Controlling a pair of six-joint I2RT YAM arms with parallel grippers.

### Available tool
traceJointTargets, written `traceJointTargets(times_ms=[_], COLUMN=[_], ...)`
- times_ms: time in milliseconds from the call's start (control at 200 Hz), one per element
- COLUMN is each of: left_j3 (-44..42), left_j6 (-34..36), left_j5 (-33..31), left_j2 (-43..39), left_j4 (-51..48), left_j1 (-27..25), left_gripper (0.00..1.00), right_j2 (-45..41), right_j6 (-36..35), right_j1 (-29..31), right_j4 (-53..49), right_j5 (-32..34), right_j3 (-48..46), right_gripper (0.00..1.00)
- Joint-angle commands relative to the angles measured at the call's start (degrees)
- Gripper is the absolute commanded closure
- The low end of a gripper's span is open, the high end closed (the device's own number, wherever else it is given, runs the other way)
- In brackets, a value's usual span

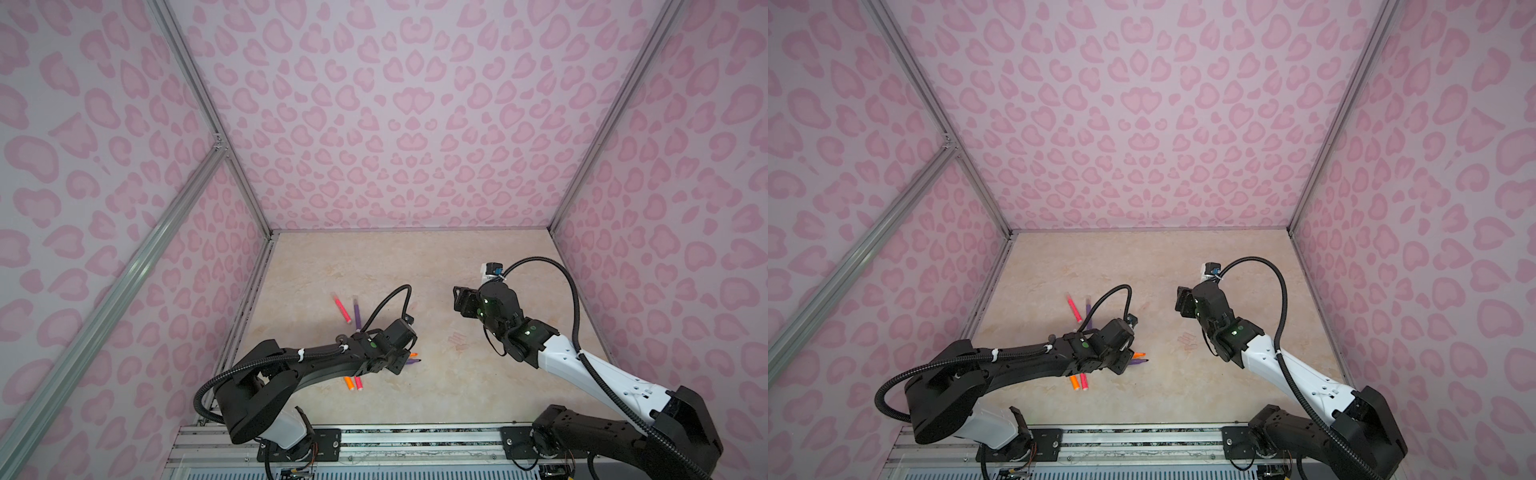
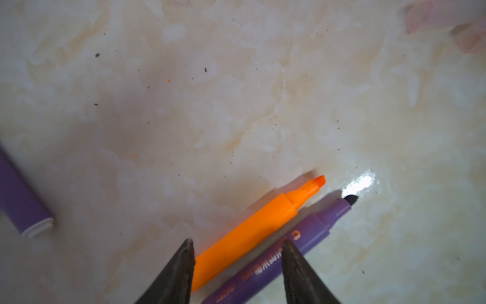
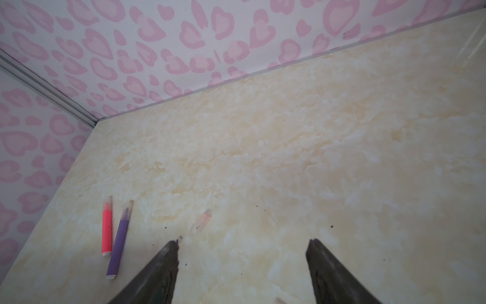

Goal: Insert the pens into the pen caps
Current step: 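Move the left gripper to the orange highlighter and grasp it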

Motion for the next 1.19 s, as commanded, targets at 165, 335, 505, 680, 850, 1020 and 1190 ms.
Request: traceJointTargets(times_ms=[165,335,505,680,850,1020,1190], left_j3=[2.2,3.2,4.5,5.5,5.4,5.5,5.8], left_j6=[-0.7,-2.1,-2.7,-2.9,-3.0,-3.3,-3.3], left_j5=[-2.1,-5.7,-6.5,-6.7,-5.1,-3.8,-1.7], left_j2=[4.6,5.9,8.0,9.6,9.5,10.2,11.1], left_j4=[-2.5,-3.8,-5.2,-5.8,-5.7,-5.5,-5.7], left_j1=[-0.1,-0.1,0.1,0.5,1.1,2.7,4.1], left_gripper=[0.45,0.45,0.58,0.75,0.76,0.67,0.68], right_j2=[-0.1,-0.4,-0.1,0.5,1.5,2.4,3.4], right_j6=[1.1,1.2,1.6,1.9,2.4,2.6,2.9], right_j1=[-0.1,-0.1,-0.2,-0.3,-0.2,-0.2,-0.2], right_j4=[-0.3,-0.5,-0.2,-0.4,-0.5,-1.1,-1.8], right_j5=[-0.9,-0.3,-0.9,-0.9,-2.3,-2.2,-3.7], right_j3=[0.1,0.1,-0.1,0.0,0.4,0.8,1.6], right_gripper=[0.23,0.23,0.23,0.23,0.24,0.24,0.25])
